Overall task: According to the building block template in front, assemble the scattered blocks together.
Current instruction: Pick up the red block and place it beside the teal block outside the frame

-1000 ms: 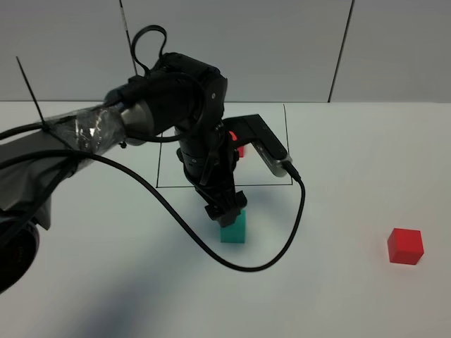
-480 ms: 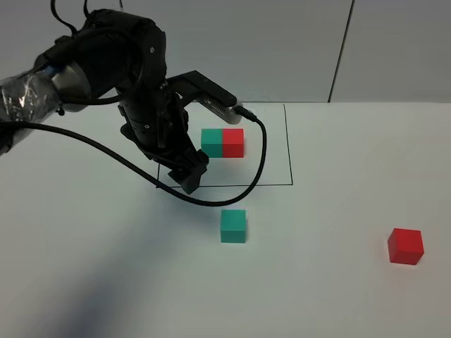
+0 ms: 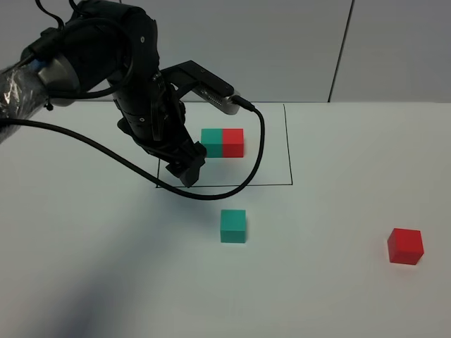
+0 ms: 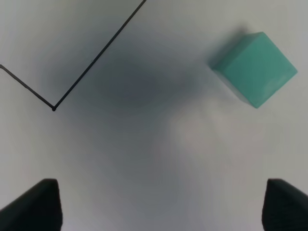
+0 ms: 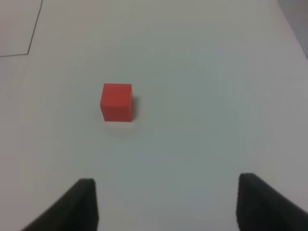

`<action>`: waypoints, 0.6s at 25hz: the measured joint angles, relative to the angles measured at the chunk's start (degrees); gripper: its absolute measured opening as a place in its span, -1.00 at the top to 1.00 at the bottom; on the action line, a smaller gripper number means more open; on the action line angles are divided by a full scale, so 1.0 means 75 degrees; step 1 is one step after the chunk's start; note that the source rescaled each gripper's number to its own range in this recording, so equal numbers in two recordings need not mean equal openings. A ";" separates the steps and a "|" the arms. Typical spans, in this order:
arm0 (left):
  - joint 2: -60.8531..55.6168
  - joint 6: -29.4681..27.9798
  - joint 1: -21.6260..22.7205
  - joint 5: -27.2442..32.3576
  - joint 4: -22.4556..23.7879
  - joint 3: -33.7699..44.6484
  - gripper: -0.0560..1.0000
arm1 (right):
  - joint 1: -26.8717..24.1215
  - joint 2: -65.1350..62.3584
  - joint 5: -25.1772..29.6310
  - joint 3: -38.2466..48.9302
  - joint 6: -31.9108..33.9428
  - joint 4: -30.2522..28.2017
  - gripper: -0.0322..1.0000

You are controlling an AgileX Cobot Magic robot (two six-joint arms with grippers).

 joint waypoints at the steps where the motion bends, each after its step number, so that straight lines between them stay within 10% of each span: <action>1: -0.0010 0.0000 0.0028 0.0000 0.0011 0.0000 -0.89 | 0.0000 0.0000 0.0000 0.0000 0.0000 0.0000 -0.15; 15: -0.0765 -0.0019 0.0028 0.0003 0.0556 0.0537 -0.87 | 0.0000 0.0000 0.0000 0.0000 0.0000 0.0000 -0.16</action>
